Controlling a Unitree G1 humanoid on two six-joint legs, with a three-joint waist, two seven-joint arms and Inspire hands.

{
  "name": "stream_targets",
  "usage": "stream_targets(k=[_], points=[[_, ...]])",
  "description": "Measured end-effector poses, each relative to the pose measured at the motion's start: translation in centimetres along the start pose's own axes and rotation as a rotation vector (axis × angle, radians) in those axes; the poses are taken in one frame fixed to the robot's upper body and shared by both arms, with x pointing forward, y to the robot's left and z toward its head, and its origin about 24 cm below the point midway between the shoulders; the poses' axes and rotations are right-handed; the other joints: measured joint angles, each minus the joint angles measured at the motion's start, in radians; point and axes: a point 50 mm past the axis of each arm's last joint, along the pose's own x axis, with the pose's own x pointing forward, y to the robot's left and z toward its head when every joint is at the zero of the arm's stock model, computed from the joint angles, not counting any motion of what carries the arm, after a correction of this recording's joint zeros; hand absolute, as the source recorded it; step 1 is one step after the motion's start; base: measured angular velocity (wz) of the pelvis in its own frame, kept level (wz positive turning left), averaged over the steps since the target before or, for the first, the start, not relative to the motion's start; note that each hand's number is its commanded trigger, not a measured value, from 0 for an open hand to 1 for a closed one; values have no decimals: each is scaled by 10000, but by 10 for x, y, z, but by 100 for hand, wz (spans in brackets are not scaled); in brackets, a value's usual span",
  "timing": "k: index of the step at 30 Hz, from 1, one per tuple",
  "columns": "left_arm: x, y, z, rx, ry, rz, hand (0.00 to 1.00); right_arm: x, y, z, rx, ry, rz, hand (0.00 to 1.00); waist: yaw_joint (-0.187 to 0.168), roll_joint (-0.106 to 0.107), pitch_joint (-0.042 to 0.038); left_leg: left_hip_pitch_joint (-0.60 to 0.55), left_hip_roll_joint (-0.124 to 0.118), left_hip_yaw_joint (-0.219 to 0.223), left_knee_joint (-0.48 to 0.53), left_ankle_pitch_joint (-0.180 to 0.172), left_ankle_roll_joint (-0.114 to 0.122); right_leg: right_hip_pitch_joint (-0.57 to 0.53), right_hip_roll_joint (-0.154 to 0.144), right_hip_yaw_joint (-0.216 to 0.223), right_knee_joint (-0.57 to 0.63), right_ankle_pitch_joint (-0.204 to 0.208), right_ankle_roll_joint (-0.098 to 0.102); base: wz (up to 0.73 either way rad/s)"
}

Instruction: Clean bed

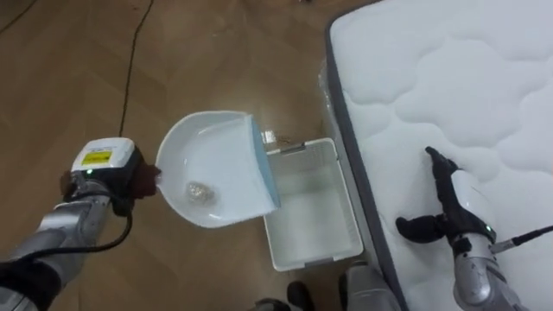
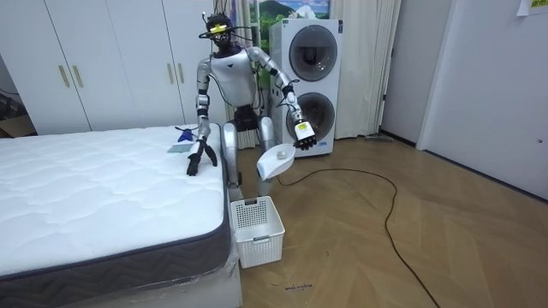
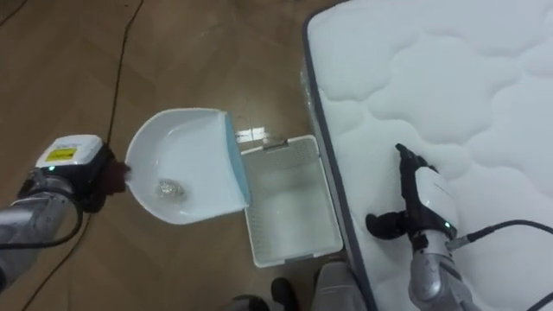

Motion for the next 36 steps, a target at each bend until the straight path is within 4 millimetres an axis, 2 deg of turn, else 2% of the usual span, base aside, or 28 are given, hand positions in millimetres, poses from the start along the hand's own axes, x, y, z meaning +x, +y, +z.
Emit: stream_targets(k=[2, 5, 8, 10, 12, 15, 17, 19, 26, 30, 33, 36], points=[[2, 3, 3, 360, -63, -92, 100, 3, -1, 6, 33, -284, -107, 0, -69, 108, 2, 55, -10, 235, -66, 2, 3, -142, 18, 283, 128, -56, -2, -17], [5, 6, 8, 690, -248, -208, 100, 7, -1, 13, 21, -611, -156, 0, -294, 313, 44, 163, 42, 490, -134, 4, 5, -142, 18, 432, 186, -75, -3, -13], [9, 15, 16, 1120, -591, -141, 100, 10, -2, 19, 29, -822, -271, 0, -520, 549, 110, 177, 103, 637, -138, 2, 6, -148, 24, 455, 177, -75, -1, -2], [11, 20, 19, 1496, -715, -44, 100, 12, -2, 22, -3, -939, -273, 0, -639, 617, 144, 229, 140, 781, -206, 2, 8, -152, -15, 468, 177, -76, 0, -3], [13, 23, 22, 1919, -808, -68, 100, 13, -1, 24, -40, -1043, -223, 0, -696, 618, 146, 355, 135, 916, -348, 14, 24, -145, -55, 542, 179, -82, -11, -11], [14, 25, 25, 2763, -820, -236, 100, 13, 2, 28, -281, -1311, -93, 0, -971, 627, 152, 490, 165, 1220, -492, 17, 28, -122, -79, 644, 200, -152, 12, -2], [15, 27, 30, 3402, -957, -414, 100, 12, 4, 30, -400, -1443, -57, 0, -1137, 633, 156, 596, 254, 1617, -652, 16, 30, -133, -97, 703, 186, -193, 40, 2], [16, 27, 35, 3662, -1100, -533, 100, 12, 5, 31, -441, -1506, -31, 0, -1148, 639, 160, 652, 341, 1862, -683, -10, 64, -135, -71, 758, 166, -201, 32, -9], [21, 38, 45, 4121, -998, -823, 100, 12, 7, 34, -464, -1634, -75, 0, -1161, 689, 188, 779, 405, 2173, -892, -12, 65, -155, 39, 885, 96, -211, 30, -6], [22, 40, 43, 4143, -804, -1043, 100, 12, 7, 36, -441, -1698, -162, 0, -1163, 801, 241, 862, 398, 2256, -974, -12, 65, -146, 7, 976, 108, -211, 30, -6], [24, 43, 38, 4193, -520, -1280, 100, 13, 8, 38, -390, -1754, -156, 0, -1213, 832, 257, 893, 417, 2332, -984, -11, 65, -144, 15, 1006, 131, -213, 26, -3], [25, 47, 36, 4217, -374, -1306, 100, 14, 8, 39, -294, -1723, -156, 0, -1222, 836, 258, 941, 521, 2597, -988, -11, 65, -127, 31, 1004, 120, -212, 23, 0]])
